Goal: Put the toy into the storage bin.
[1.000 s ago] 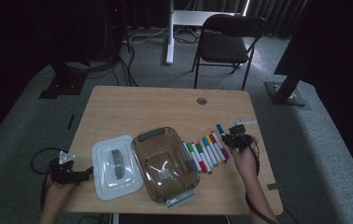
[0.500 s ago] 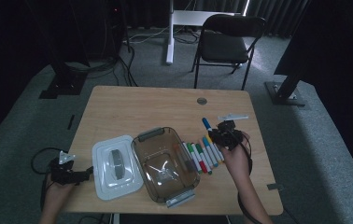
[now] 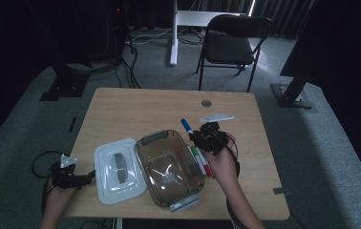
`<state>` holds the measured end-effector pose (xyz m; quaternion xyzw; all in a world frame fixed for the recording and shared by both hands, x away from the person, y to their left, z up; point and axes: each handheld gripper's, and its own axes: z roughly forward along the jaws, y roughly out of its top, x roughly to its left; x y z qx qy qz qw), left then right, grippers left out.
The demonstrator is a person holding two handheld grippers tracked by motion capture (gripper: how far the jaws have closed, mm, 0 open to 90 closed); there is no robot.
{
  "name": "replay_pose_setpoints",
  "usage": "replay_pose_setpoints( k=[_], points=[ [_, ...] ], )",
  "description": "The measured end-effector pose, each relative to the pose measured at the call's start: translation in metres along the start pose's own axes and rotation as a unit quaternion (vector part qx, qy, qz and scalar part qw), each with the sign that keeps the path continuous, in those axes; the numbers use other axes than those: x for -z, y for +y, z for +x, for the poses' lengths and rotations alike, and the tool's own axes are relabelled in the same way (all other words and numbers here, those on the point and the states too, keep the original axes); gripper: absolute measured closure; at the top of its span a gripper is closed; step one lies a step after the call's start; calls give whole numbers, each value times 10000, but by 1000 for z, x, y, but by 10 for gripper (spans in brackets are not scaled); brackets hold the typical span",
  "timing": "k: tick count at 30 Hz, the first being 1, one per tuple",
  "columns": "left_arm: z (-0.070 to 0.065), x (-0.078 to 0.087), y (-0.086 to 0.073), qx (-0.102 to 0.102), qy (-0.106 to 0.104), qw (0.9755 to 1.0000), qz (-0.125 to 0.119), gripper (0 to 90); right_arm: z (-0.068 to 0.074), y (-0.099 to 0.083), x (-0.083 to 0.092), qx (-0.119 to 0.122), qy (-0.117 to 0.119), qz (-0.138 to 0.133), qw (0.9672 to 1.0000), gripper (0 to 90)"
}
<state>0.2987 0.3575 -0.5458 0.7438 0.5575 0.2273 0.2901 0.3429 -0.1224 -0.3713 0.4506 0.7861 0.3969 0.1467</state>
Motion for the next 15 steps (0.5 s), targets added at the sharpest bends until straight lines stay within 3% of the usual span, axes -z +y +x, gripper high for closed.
replay_pose_setpoints(
  k=[8,15],
  points=[
    [0,0,0,16,-4,10000,1,12,40,5,-18,266,425,243,9984,765],
    [0,0,0,6,-5,10000,8,12,71,3,-37,480,739,587,9944,765]
  ],
)
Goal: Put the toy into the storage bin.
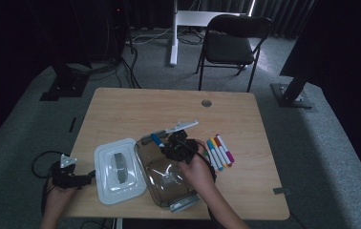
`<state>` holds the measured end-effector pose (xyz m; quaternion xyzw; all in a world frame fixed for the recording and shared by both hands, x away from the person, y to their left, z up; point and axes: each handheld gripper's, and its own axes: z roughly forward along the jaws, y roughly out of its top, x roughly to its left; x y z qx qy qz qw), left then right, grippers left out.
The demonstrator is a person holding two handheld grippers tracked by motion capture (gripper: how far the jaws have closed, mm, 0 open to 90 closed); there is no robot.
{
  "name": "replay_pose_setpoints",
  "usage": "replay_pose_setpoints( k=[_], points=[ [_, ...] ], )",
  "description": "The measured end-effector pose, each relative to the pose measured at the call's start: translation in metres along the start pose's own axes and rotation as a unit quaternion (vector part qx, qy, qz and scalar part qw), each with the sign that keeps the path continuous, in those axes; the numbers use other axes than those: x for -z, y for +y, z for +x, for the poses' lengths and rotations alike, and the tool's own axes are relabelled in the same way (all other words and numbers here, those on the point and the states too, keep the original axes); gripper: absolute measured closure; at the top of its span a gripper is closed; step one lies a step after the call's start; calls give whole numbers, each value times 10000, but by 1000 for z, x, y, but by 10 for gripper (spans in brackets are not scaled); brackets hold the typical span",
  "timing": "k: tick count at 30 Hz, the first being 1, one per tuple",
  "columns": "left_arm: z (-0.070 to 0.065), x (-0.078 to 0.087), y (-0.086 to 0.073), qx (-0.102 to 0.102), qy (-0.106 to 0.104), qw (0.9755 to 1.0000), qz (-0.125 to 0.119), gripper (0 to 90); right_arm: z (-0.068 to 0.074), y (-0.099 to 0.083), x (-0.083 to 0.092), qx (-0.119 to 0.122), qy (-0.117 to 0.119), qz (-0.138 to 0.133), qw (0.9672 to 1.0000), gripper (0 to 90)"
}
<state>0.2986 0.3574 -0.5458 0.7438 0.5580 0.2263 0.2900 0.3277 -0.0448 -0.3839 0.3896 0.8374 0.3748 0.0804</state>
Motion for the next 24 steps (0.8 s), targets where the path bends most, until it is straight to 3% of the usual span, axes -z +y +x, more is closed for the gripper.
replay_pose_setpoints(
  k=[5,12,18,24],
  points=[
    [0,0,0,-1,0,10000,0,12,11,-3,-19,122,91,322,9994,765],
    [0,0,0,-1,5,10000,-12,12,20,-10,-46,154,313,828,9960,765],
    [0,0,0,1,3,10000,-12,12,26,-15,-61,228,322,1179,9922,765],
    [0,0,0,4,2,10000,-13,12,25,-19,-73,225,430,1623,9856,763]
  ],
)
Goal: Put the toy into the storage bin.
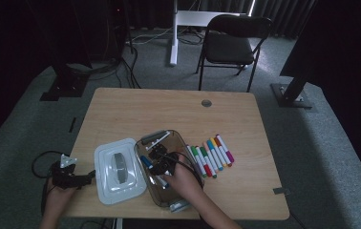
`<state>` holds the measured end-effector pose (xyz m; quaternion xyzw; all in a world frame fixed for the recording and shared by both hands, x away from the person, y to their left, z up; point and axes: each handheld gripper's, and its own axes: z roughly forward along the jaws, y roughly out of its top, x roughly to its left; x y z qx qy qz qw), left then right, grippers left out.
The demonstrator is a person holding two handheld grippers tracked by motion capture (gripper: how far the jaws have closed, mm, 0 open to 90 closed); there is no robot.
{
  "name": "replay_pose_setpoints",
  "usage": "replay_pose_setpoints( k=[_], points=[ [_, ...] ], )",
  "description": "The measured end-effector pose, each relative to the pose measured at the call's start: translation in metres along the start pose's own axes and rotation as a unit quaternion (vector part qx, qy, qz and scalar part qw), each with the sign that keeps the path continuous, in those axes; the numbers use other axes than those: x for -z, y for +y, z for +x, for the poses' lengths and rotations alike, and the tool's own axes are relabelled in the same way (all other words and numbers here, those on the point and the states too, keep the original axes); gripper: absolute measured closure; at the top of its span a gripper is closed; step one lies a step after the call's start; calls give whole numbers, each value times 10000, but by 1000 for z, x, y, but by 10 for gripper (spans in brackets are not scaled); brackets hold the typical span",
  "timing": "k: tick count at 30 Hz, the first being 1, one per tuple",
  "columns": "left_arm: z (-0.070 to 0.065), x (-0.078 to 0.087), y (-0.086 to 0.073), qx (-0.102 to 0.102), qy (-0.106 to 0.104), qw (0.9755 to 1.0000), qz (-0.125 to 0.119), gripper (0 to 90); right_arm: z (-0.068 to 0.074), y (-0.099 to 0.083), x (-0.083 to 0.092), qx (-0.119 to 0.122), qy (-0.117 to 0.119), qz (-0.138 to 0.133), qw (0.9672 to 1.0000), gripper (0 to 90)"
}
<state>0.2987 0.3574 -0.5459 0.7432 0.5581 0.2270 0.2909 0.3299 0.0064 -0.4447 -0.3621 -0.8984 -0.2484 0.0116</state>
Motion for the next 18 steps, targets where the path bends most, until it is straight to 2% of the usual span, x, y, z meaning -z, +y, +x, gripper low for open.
replay_pose_setpoints(
  k=[3,7,11,14,18],
  points=[
    [0,0,0,-3,0,10000,1,12,1,1,-8,87,116,323,9994,762],
    [0,0,0,-4,-1,10000,1,12,3,2,-13,136,232,574,9980,761],
    [0,0,0,-3,-1,10000,1,12,5,2,-17,198,297,713,9968,761],
    [0,0,0,-15,-3,10000,0,12,3,3,-19,146,373,784,9961,755],
    [0,0,0,-14,-5,10000,-2,12,2,4,-23,143,355,915,9951,744]
  ],
)
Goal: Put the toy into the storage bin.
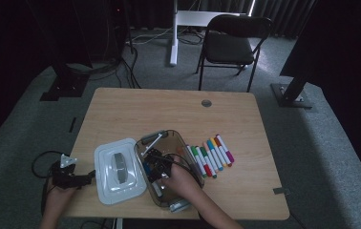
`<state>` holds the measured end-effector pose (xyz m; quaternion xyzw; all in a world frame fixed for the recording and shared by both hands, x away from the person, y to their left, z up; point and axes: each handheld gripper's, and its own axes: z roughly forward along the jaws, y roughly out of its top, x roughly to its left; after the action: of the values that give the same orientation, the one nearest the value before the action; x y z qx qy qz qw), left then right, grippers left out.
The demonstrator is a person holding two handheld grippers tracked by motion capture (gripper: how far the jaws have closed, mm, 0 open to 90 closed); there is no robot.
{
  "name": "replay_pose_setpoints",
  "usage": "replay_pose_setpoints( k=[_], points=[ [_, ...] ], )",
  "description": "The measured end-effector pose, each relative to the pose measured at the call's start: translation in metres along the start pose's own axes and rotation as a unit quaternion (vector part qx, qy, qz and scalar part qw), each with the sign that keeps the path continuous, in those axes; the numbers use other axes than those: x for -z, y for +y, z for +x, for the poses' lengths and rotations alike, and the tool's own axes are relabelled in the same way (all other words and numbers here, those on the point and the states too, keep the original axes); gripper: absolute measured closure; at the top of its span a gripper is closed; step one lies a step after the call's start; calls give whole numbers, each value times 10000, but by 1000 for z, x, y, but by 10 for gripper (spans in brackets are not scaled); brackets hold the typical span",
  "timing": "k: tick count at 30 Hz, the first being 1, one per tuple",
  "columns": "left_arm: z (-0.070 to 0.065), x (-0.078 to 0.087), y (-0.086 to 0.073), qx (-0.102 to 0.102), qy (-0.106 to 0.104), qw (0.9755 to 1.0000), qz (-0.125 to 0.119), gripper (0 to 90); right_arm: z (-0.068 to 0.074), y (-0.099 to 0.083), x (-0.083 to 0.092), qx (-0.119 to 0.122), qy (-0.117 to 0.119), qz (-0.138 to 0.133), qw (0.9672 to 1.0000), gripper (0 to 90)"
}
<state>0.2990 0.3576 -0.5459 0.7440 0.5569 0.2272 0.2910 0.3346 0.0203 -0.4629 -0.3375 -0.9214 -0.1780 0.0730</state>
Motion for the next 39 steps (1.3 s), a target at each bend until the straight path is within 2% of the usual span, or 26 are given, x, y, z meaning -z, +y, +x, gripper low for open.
replay_pose_setpoints(
  k=[8,19,21,22,24,28,35,39],
  points=[
    [0,0,0,-2,1,10000,-1,12,-1,0,1,-46,-86,-32,9999,675],
    [0,0,0,0,0,10000,-2,12,-11,-9,33,-72,-163,-571,9982,584],
    [0,0,0,1,0,10000,-1,12,-16,-13,49,-72,-153,-816,9965,568],
    [0,0,0,1,0,10000,-1,12,-16,-13,49,-72,-153,-816,9965,568],
    [0,0,0,0,-2,10000,7,12,-19,-18,64,-71,-91,-1077,9941,554],
    [0,0,0,9,-3,10000,7,12,-24,-25,86,-32,-93,-1366,9906,532],
    [0,0,0,5,0,10000,14,12,-41,-38,115,-251,-278,-1841,9822,478],
    [0,0,0,3,4,10000,8,12,-55,-46,124,-363,-450,-1907,9799,467]
  ],
)
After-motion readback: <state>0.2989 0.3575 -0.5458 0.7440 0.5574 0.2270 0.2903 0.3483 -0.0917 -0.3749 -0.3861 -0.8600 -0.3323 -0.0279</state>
